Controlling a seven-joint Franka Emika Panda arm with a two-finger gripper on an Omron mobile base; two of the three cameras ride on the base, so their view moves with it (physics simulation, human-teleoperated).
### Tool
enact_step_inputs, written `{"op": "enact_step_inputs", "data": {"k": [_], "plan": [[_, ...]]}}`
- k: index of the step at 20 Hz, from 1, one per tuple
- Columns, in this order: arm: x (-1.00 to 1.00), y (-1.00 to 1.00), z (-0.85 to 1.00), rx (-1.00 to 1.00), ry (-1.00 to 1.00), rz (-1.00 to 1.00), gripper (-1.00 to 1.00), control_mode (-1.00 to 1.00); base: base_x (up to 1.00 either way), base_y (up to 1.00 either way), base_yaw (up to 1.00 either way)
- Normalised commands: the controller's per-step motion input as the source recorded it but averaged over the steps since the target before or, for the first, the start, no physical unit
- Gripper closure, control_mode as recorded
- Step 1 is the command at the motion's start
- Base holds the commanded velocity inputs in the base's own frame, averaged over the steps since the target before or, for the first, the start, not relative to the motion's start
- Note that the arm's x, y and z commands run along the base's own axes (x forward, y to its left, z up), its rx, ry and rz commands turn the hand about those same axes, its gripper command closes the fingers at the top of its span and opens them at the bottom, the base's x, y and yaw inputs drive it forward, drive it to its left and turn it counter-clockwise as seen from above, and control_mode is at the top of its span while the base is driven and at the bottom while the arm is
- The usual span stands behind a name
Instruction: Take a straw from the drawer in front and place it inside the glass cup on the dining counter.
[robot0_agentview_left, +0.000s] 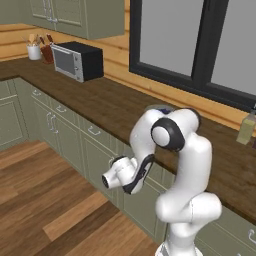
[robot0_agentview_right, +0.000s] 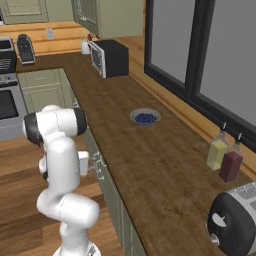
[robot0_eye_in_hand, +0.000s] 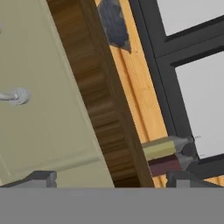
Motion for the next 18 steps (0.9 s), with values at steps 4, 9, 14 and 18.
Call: {"op": "enact_step_inputs", "data": {"k": [4,9,14,18], "plan": [[0.15,0.0,-0.37,-0.11,0.0,0.0,-1.0,-1.0,0.0,0.0,0.0],[0.28,0.0,-0.12,-0.09,-0.06,-0.01,-1.0,-1.0,0.0,0.0,0.0],[0.38,0.0,-0.01,-0.01,-0.03,0.0,-1.0,-1.0,0.0,0.0,0.0],[0.52,0.0,-0.05,0.0,0.0,0.0,-1.0,-1.0,0.0,0.0,0.0]]}}
